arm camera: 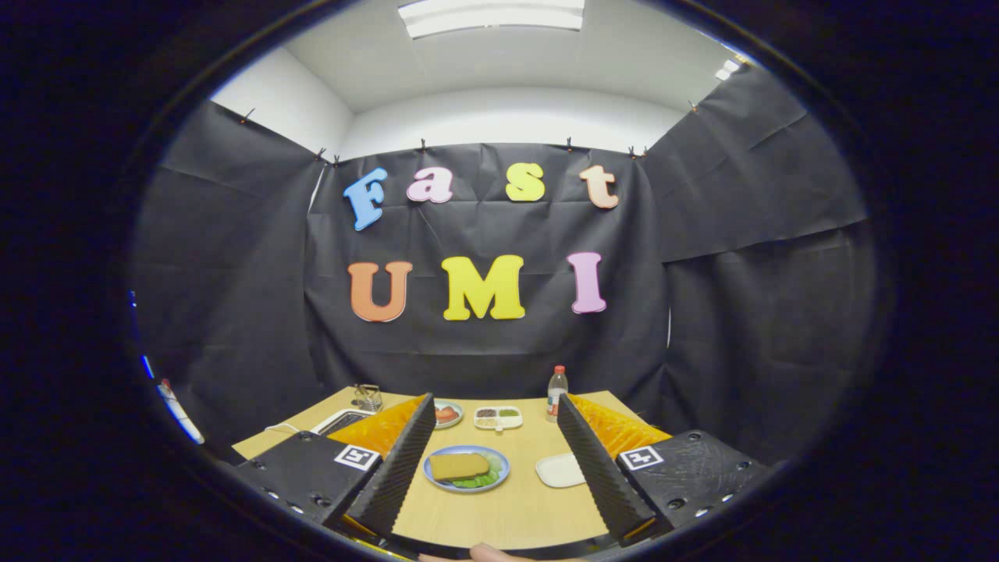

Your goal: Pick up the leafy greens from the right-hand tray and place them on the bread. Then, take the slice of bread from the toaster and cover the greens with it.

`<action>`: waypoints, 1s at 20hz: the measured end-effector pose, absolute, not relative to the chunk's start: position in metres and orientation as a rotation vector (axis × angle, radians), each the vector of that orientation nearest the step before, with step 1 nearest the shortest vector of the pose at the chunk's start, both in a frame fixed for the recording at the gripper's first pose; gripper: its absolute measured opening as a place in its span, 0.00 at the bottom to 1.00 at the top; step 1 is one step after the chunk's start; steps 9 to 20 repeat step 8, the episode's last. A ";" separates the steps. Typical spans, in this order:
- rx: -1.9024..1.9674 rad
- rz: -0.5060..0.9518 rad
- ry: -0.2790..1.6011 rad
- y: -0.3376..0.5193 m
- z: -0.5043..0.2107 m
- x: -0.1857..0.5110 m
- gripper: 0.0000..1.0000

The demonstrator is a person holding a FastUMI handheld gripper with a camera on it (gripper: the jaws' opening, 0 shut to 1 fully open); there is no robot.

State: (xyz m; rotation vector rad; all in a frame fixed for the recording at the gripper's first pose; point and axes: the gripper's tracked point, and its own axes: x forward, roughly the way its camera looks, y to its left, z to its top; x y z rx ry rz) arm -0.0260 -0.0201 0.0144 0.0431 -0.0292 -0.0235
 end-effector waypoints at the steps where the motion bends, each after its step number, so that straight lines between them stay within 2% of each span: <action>1: 0.049 -0.015 -0.027 -0.020 0.015 -0.026 0.95; 8: 0.073 -0.068 -0.040 -0.043 0.019 -0.021 0.95; 20: 0.073 -0.068 -0.040 -0.043 0.019 -0.021 0.95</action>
